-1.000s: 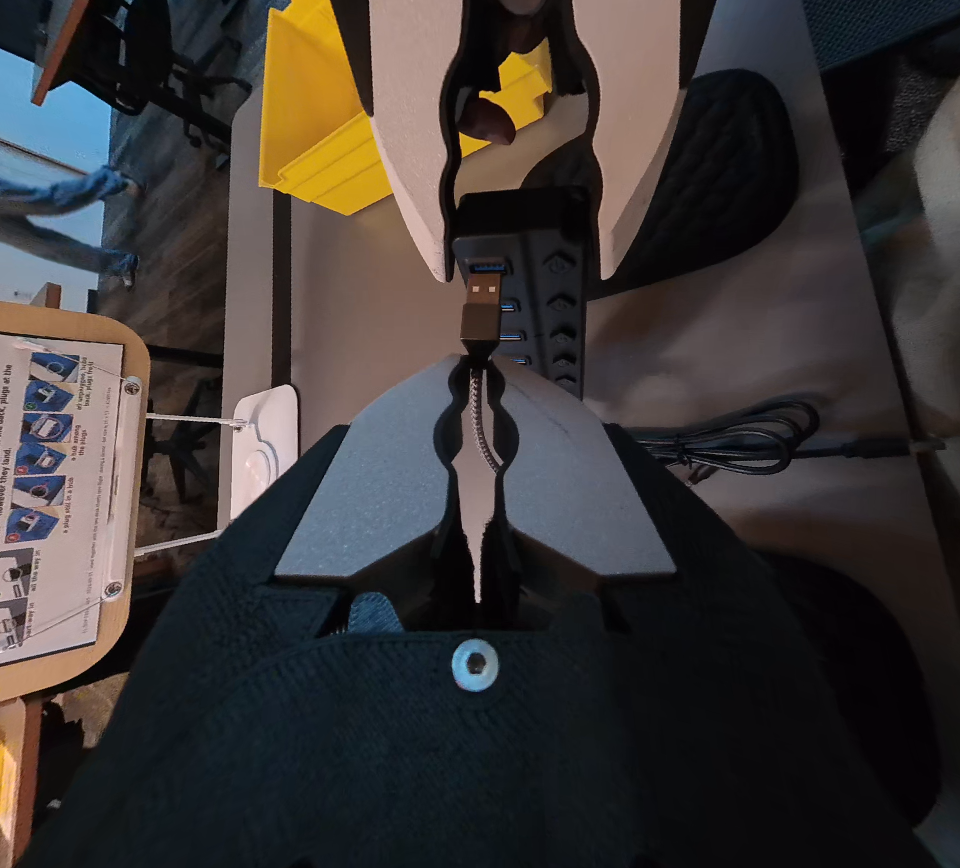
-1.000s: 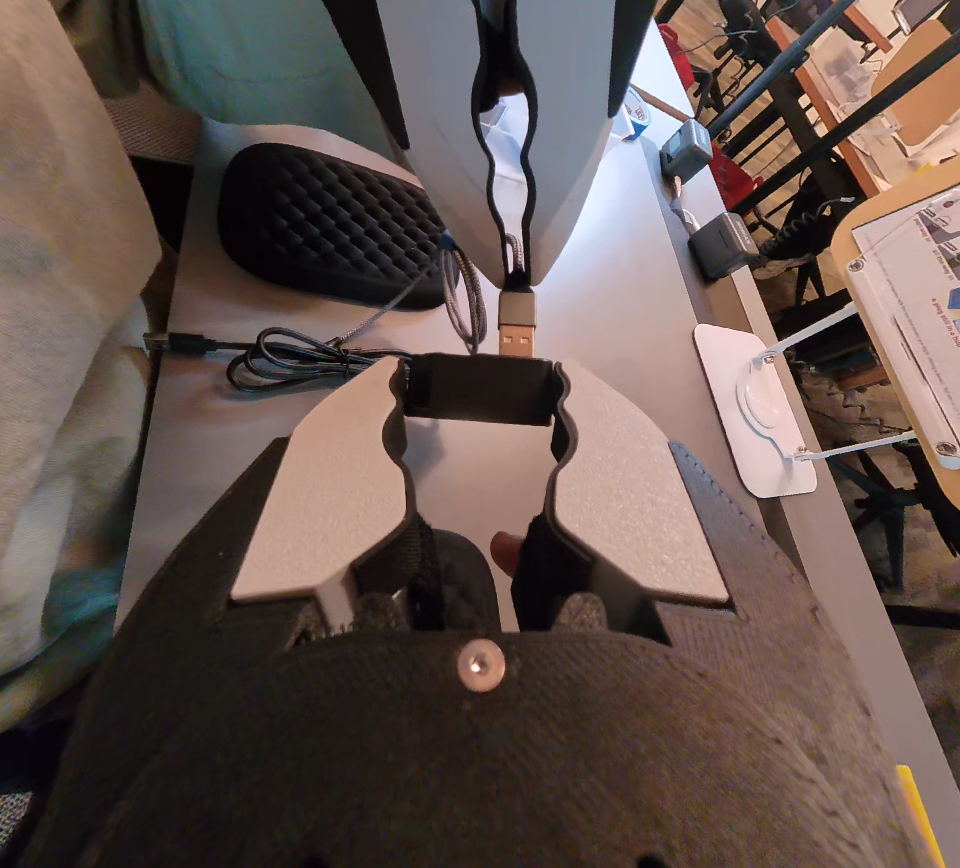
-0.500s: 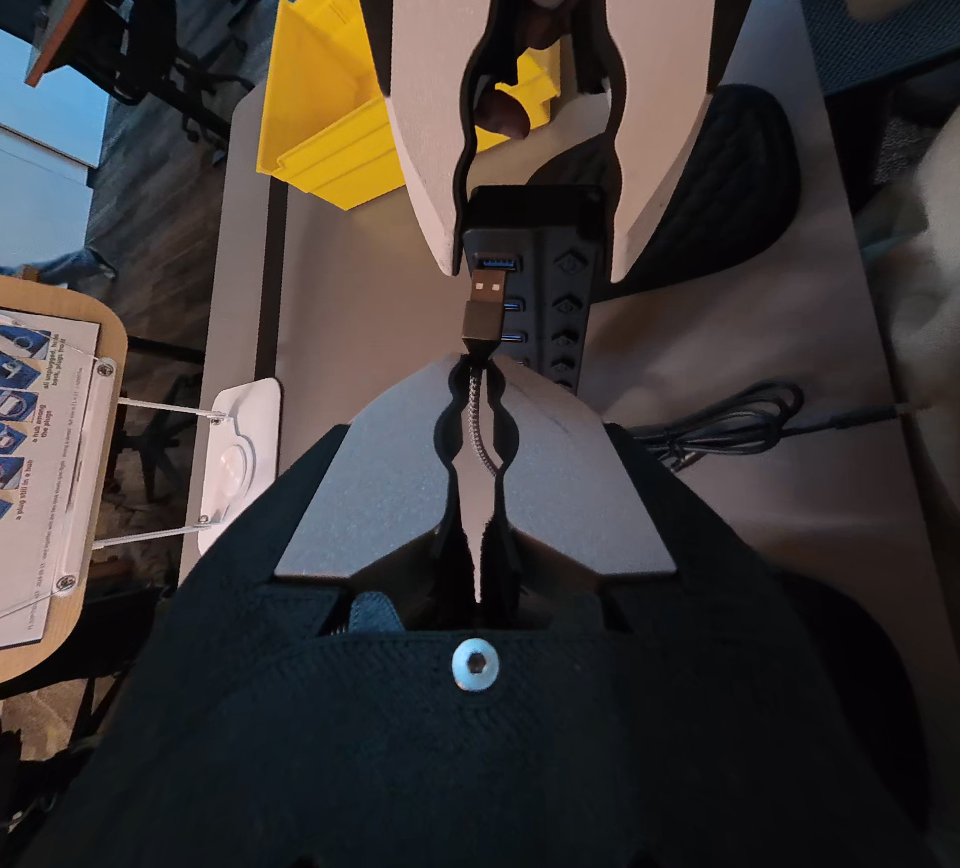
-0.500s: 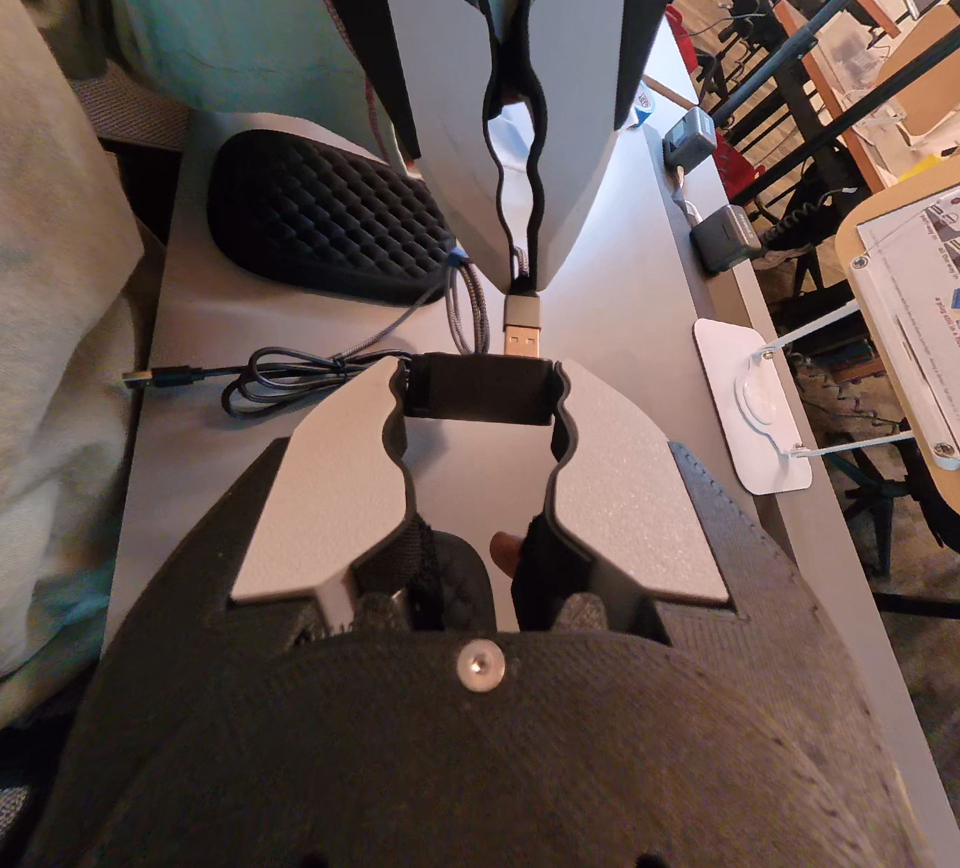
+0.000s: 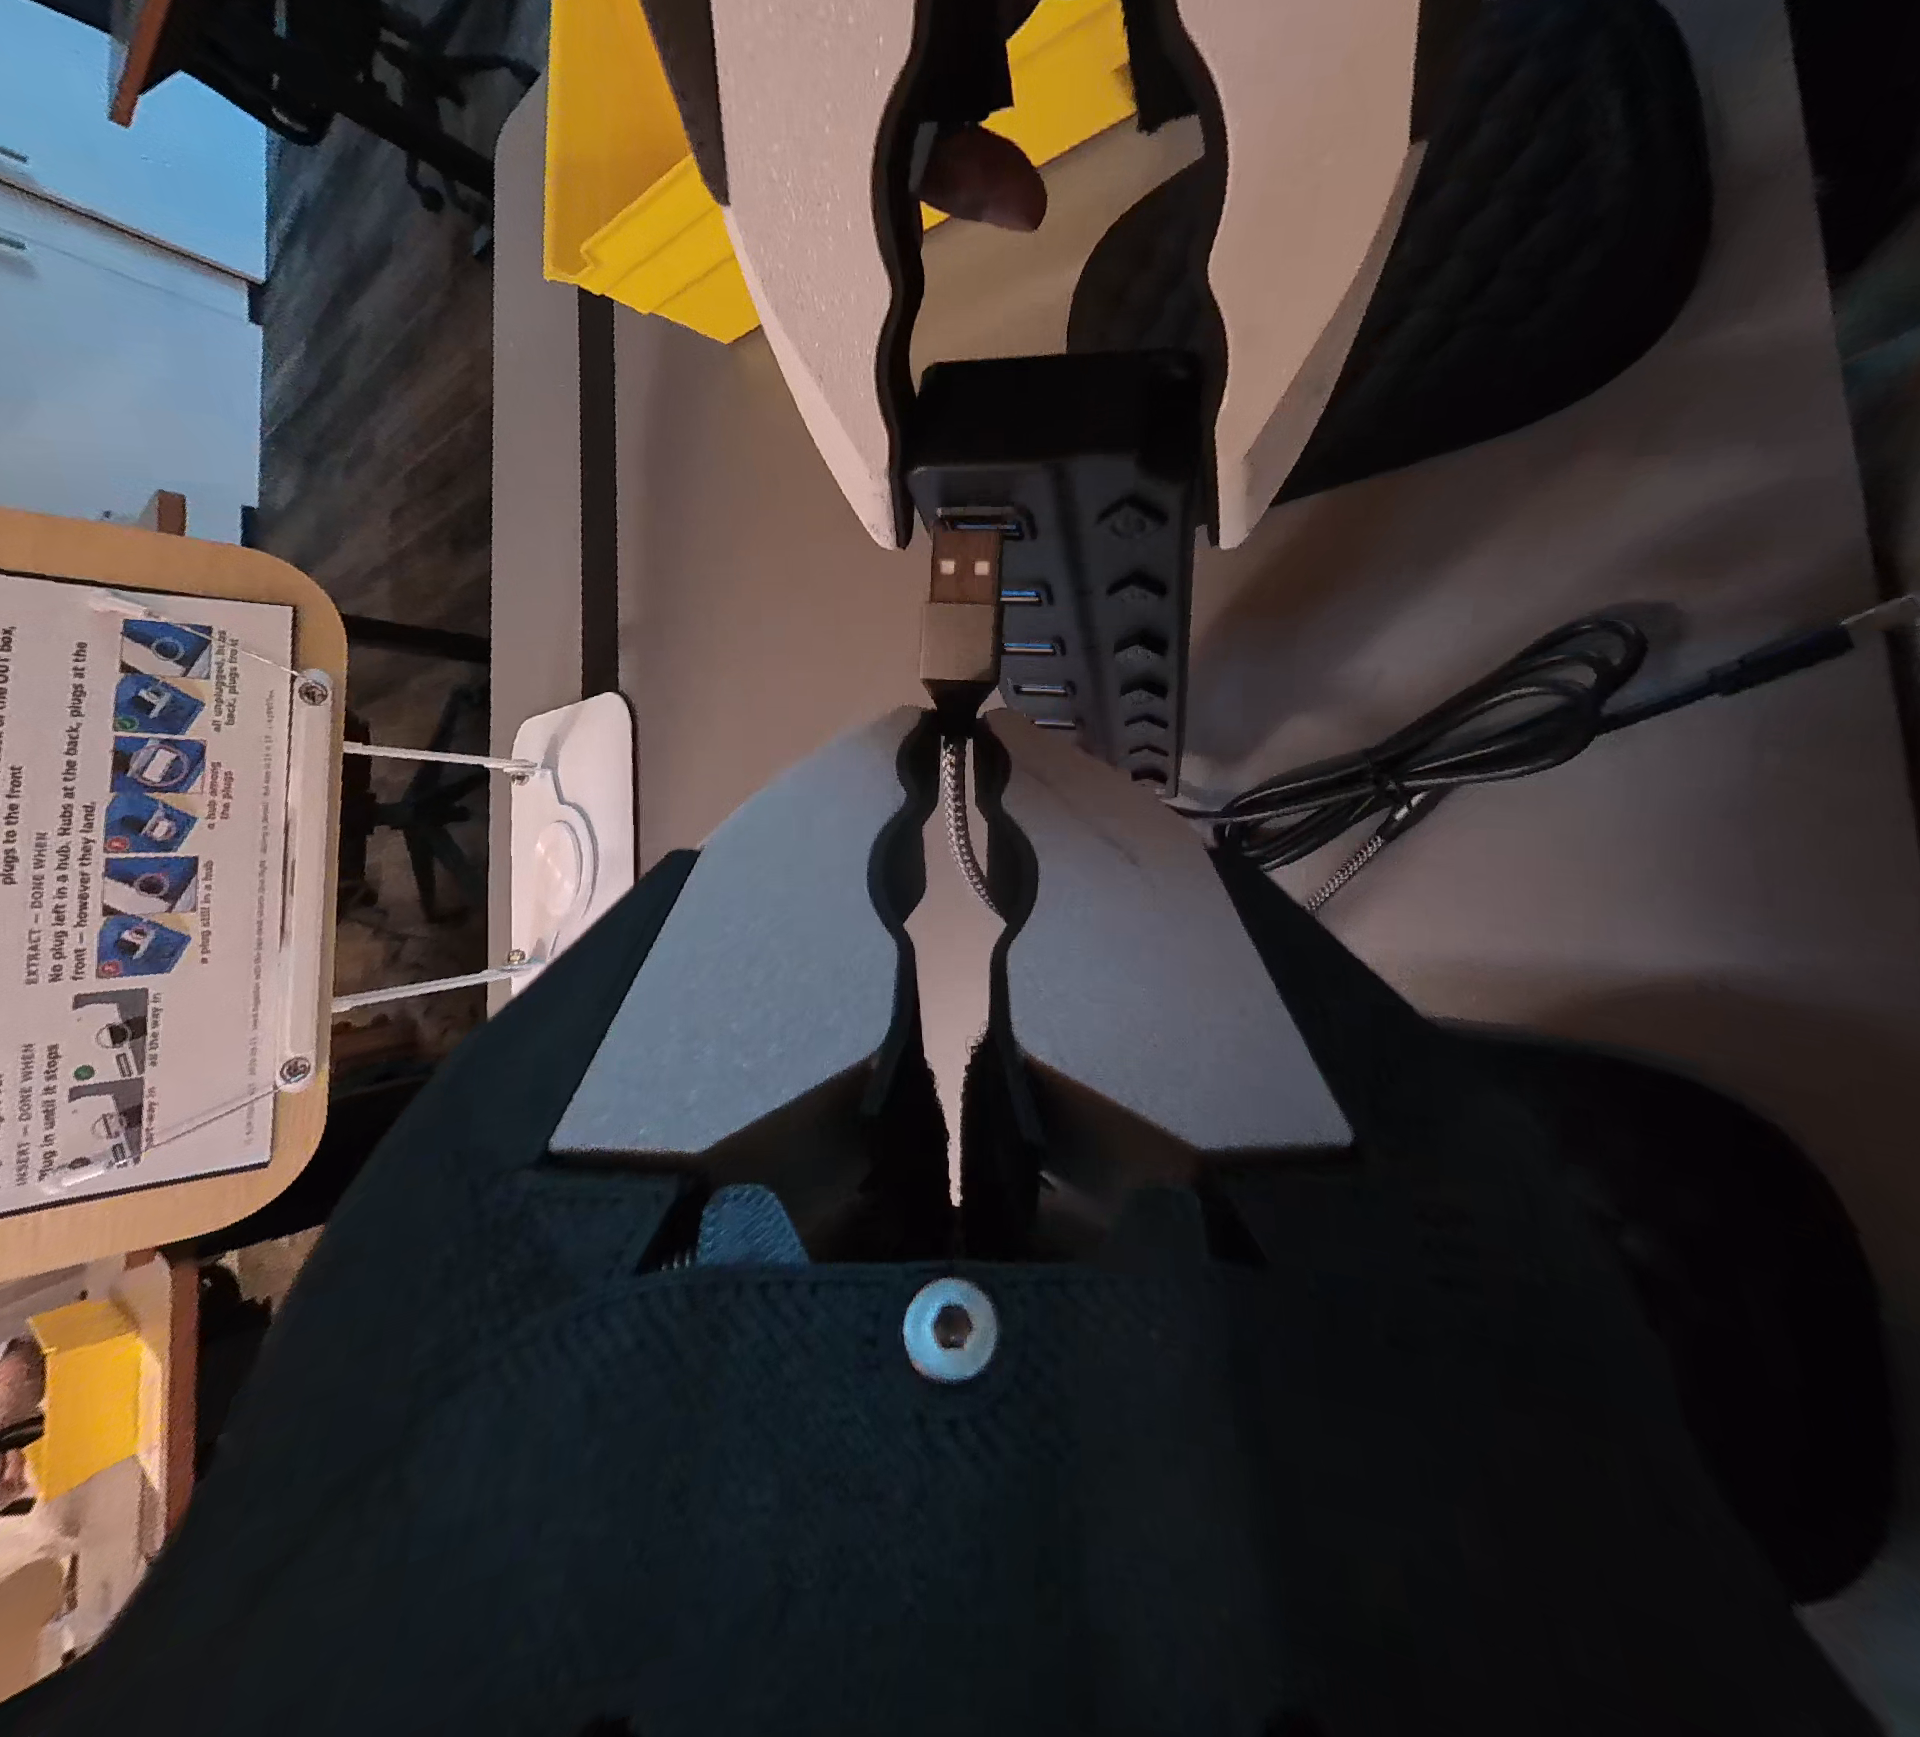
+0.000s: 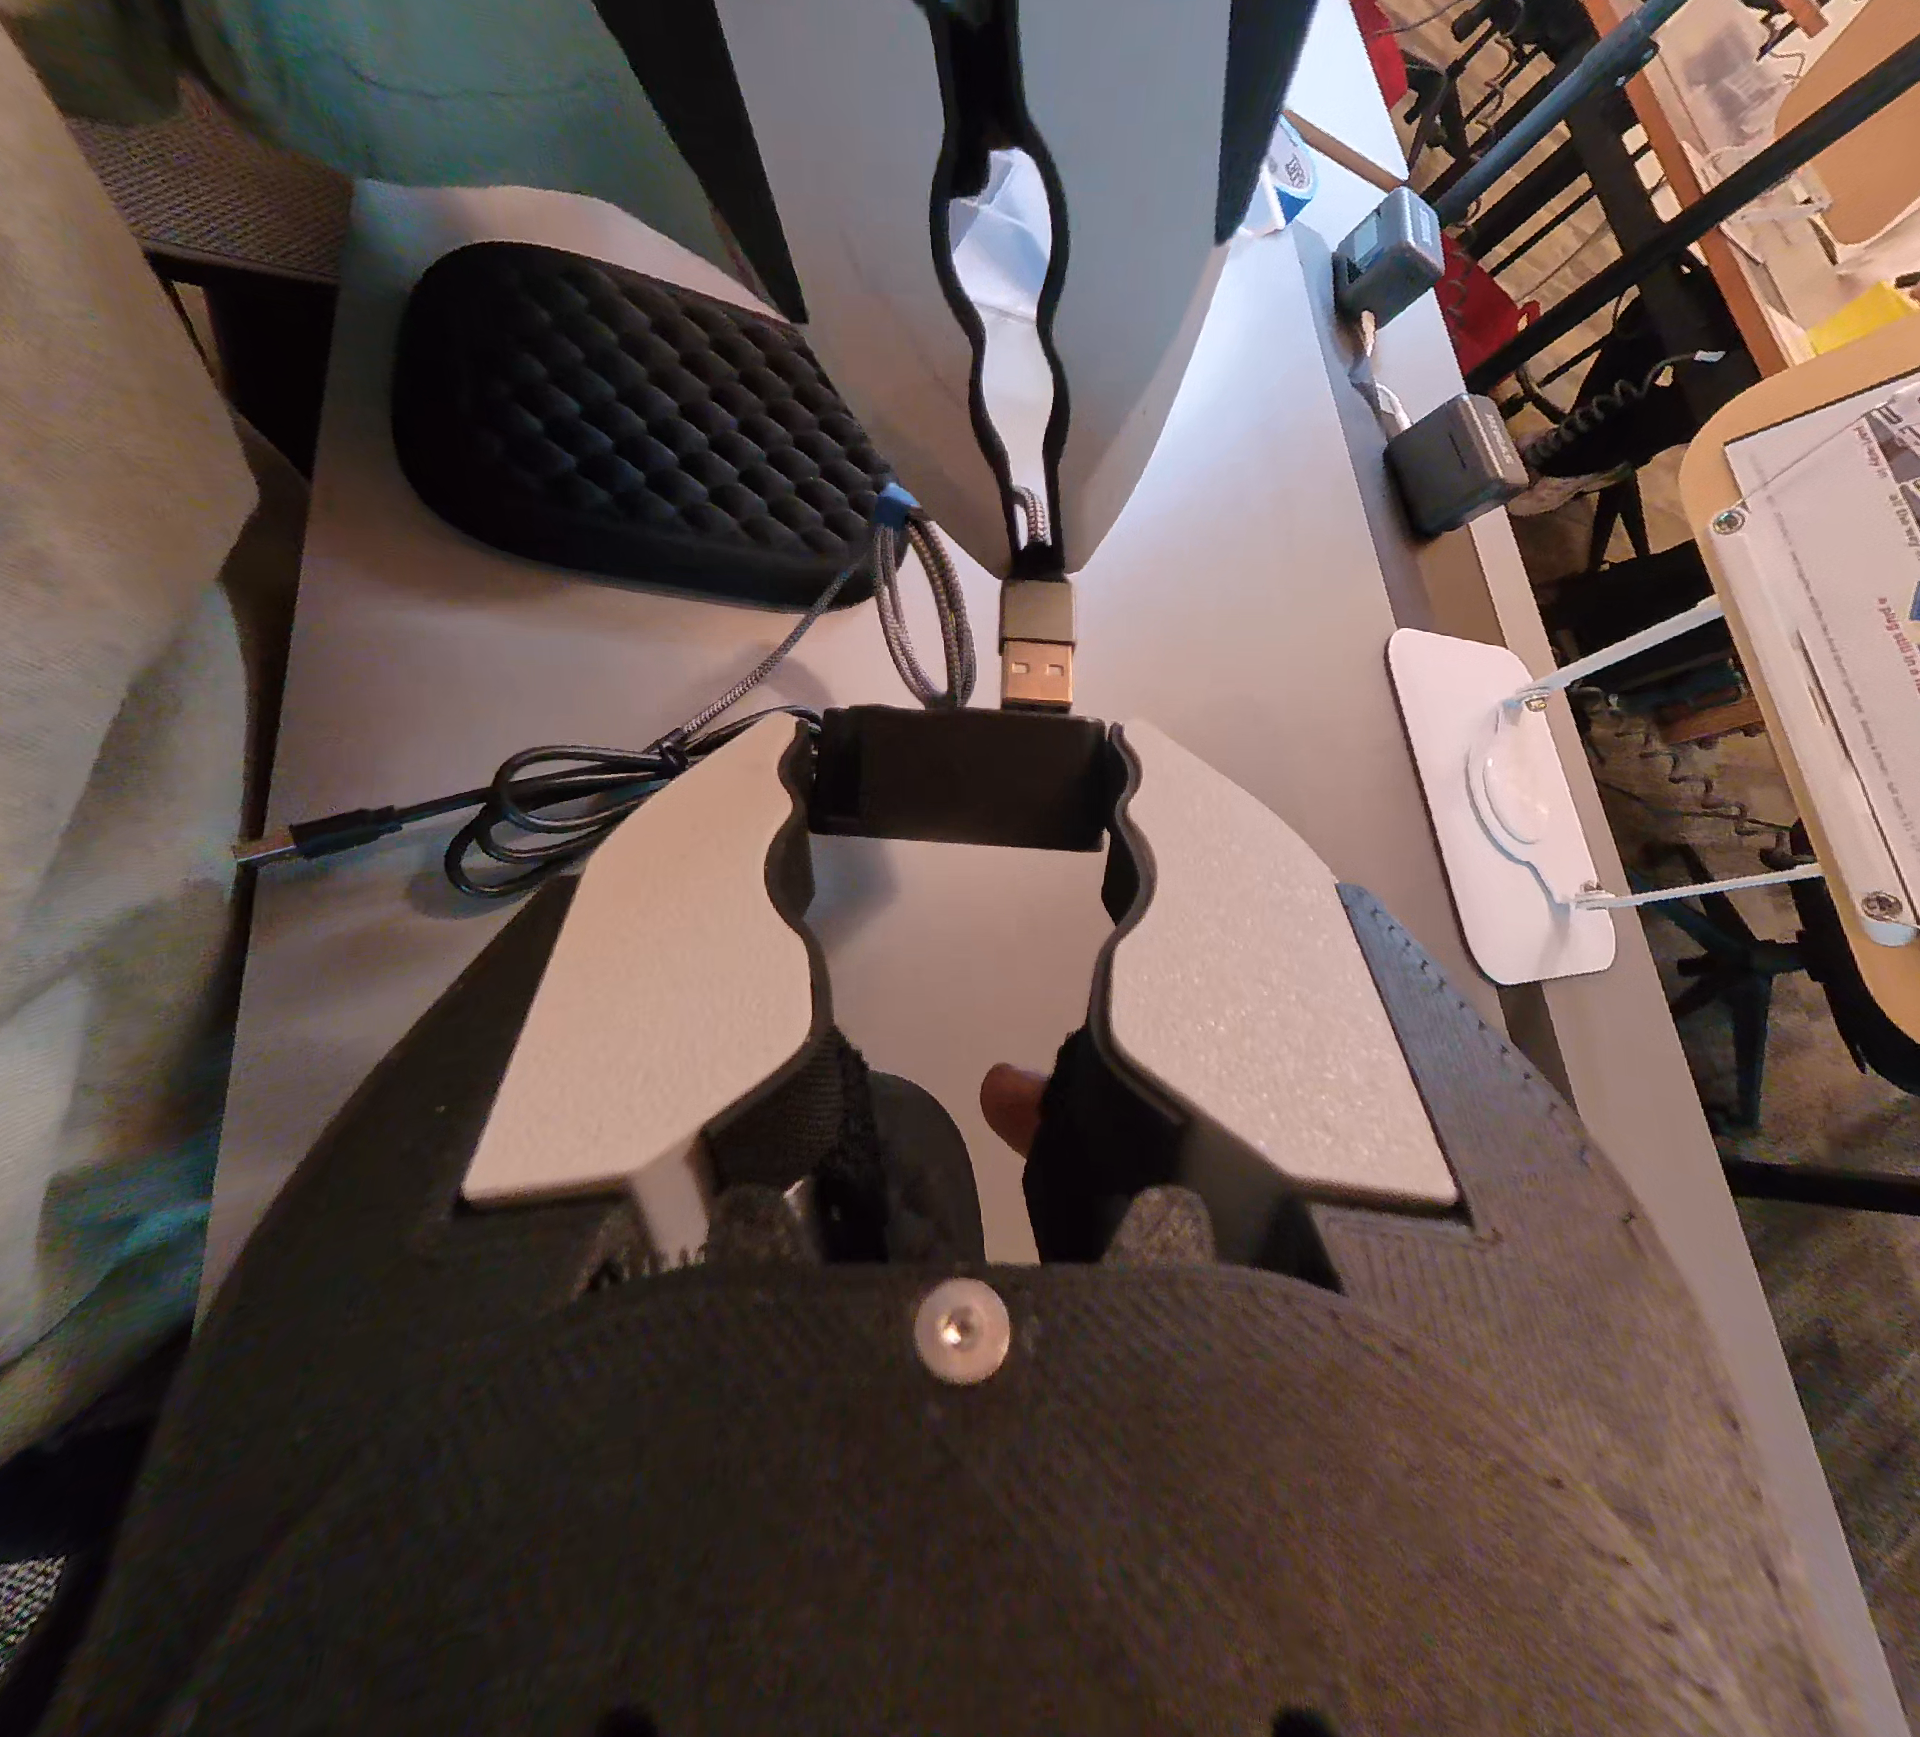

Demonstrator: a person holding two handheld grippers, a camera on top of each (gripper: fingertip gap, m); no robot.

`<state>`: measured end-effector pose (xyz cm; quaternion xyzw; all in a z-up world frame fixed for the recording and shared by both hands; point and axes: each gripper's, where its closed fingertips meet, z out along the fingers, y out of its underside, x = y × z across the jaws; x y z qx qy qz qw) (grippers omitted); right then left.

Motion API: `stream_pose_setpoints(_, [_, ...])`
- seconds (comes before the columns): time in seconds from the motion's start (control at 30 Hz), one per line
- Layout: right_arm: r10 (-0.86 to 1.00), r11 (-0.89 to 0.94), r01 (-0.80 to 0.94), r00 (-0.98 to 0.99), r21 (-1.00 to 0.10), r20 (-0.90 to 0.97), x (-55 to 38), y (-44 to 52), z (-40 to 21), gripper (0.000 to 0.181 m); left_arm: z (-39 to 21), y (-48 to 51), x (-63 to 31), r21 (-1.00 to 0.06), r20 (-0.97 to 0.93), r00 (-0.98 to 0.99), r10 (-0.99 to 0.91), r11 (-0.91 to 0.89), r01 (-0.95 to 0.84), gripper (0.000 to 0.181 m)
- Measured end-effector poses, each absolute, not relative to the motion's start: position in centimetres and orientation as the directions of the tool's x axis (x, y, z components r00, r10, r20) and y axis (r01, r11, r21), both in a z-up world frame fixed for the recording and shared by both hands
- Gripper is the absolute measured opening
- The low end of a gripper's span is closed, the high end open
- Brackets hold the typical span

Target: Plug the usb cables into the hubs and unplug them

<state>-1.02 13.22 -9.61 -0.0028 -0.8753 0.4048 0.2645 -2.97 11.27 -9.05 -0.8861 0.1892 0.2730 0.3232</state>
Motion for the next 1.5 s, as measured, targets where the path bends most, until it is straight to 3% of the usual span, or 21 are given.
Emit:
stream_pose_setpoints(0.27, [0.226,0.682,-0.198,-0.858,-0.704,0.461,-1.1,13.1,-9.7,0.054,-9.4,11.1,-3.1,-0.393,-0.646,0.743,-0.176,-0.757,-0.521,0.006])
stream_pose_setpoints(1.13, [0.222,0.713,-0.189,-0.853,-0.676,0.473,-1.3,12.9,-10.4,0.054,-9.5,11.1,-3.1,-0.321,-0.669,0.716,-0.200,-0.790,-0.522,0.006])
stream_pose_setpoints(1.5, [0.229,0.667,-0.213,-0.853,-0.714,0.468,-1.3,12.7,-10.4,0.054,-9.3,11.8,-2.5,-0.450,-0.611,0.773,-0.172,-0.728,-0.518,0.006])
